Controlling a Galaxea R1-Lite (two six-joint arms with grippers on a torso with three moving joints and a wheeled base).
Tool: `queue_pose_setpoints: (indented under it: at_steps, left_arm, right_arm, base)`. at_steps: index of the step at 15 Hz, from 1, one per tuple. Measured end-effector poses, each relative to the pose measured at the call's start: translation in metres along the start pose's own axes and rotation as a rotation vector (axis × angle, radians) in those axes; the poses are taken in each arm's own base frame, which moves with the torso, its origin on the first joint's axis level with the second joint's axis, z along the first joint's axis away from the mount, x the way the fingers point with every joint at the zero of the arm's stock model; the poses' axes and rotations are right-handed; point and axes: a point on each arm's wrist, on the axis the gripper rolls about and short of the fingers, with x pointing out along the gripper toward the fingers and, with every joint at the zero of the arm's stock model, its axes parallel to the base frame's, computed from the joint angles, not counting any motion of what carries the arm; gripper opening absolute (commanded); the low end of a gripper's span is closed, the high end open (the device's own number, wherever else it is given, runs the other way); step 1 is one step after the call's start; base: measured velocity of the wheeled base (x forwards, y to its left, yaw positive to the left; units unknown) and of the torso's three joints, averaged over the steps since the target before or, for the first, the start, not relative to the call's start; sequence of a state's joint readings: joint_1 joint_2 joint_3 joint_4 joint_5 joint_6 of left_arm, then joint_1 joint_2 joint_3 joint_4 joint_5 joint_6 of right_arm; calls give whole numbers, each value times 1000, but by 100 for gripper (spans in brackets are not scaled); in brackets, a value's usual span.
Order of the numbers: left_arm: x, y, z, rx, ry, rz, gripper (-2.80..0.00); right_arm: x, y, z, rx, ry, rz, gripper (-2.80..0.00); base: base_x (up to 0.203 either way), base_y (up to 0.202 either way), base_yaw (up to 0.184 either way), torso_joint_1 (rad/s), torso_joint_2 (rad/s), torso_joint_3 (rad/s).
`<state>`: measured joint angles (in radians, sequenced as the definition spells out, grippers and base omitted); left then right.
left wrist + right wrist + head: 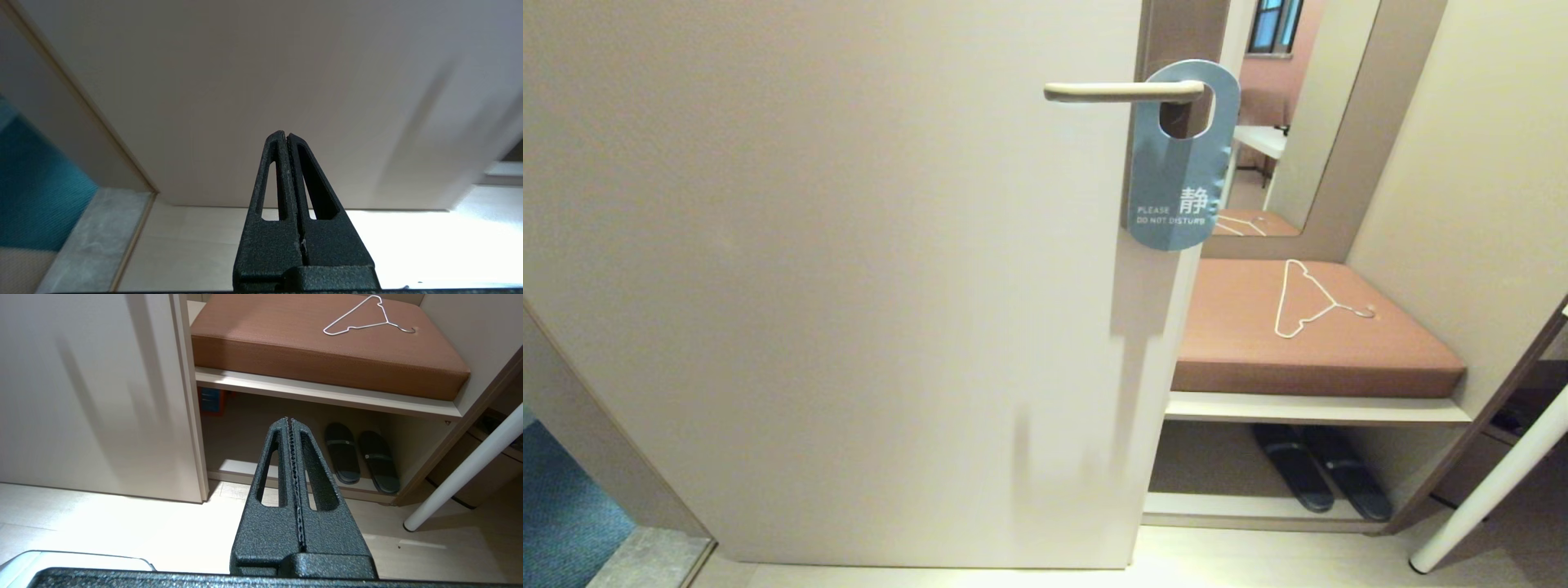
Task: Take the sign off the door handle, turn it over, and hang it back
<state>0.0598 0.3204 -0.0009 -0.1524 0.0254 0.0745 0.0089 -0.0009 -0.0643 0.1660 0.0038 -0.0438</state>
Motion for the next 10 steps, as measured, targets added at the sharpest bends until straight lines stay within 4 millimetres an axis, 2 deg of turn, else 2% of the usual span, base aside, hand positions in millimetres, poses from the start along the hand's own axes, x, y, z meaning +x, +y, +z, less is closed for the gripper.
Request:
queue_pose_setpoints:
  at_steps: [7,10]
  left_arm:
    - [-20,-1,-20,15,-110,-67,-280]
    - [-24,0,-22,10,-153,-68,-280]
  right_arm:
    - [0,0,0,0,0,0,-280]
    - [0,0,0,0,0,0,-280]
  base:
    - [0,0,0,0,0,0]
    - [0,0,0,0,0,0]
